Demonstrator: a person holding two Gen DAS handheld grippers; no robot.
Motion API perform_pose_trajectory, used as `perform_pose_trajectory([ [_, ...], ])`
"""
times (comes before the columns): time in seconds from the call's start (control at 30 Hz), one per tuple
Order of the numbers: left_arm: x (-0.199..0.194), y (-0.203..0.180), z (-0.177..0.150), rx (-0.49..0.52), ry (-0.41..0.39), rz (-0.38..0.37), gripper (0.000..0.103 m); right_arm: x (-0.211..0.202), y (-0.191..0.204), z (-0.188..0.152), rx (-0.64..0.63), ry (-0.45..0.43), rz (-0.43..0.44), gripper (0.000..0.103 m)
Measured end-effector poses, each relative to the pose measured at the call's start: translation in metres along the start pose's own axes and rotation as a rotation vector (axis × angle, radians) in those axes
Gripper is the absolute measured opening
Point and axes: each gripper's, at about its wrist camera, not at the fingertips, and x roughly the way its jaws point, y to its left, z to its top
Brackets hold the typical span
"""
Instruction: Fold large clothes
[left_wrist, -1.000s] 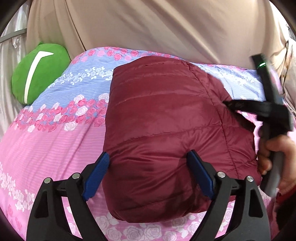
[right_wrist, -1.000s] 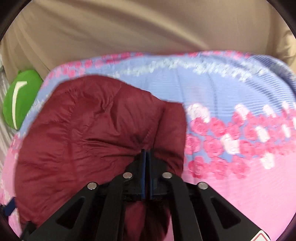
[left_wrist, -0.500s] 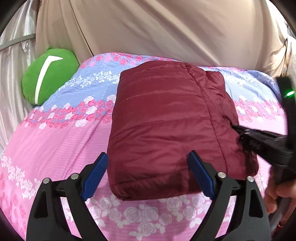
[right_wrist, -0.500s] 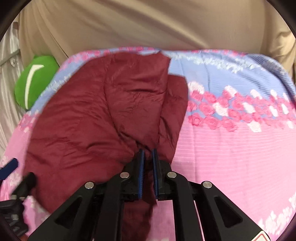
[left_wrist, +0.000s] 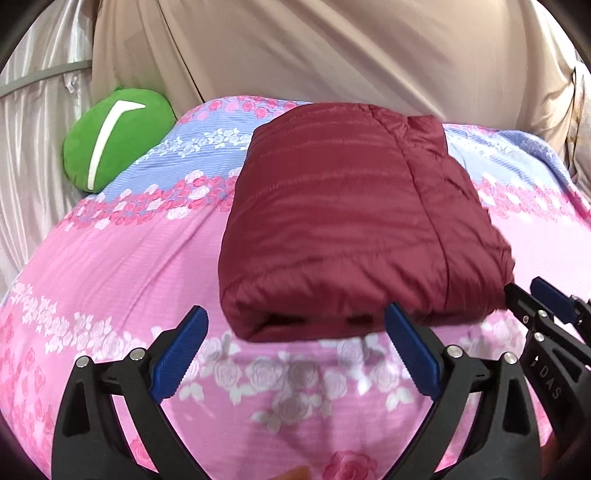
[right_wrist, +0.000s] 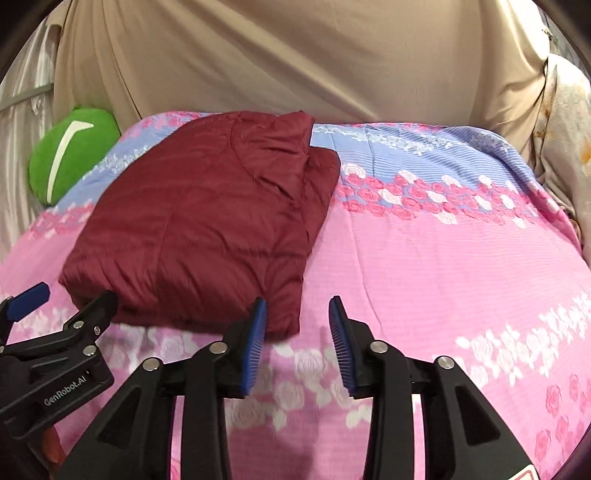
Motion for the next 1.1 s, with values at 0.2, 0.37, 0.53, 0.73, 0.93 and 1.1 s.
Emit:
perform_pose_trajectory([
  [0.2, -0.003, -0.005, -0.015, 0.012, -0.012, 0.028, 0.094, 0.005, 0.005, -0.016, 0.008, 0.065, 0.011, 0.04],
  [0.37, -0.005, -0.001, -0.016, -0.016, -0.021, 0.022, 0.094, -0.001, 0.009, -0.02, -0.005, 0.045, -0.009, 0.052],
  [0.53, -0.004, -0.001, -0.017, -0.019, -0.011, 0.051, 0.094, 0.001, 0.012, -0.021, -0.015, 0.055, -0.018, 0.053],
  [0.73, 0.003, 0.0, -0.018, -0.027, 0.023, 0.061, 0.094, 0.001, 0.017, -0.023, -0.029, 0.061, -0.025, 0.054],
  [0.93, 0.003, 0.0, -0.018, -0.028, 0.021, 0.077, 0.094, 0.005, 0.013, -0.023, -0.016, 0.075, -0.006, 0.058],
  [1.1, 0.003, 0.0, -0.019, -0.026, 0.022, 0.088, 0.094, 0.004, 0.015, -0.023, -0.029, 0.068, -0.03, 0.058],
])
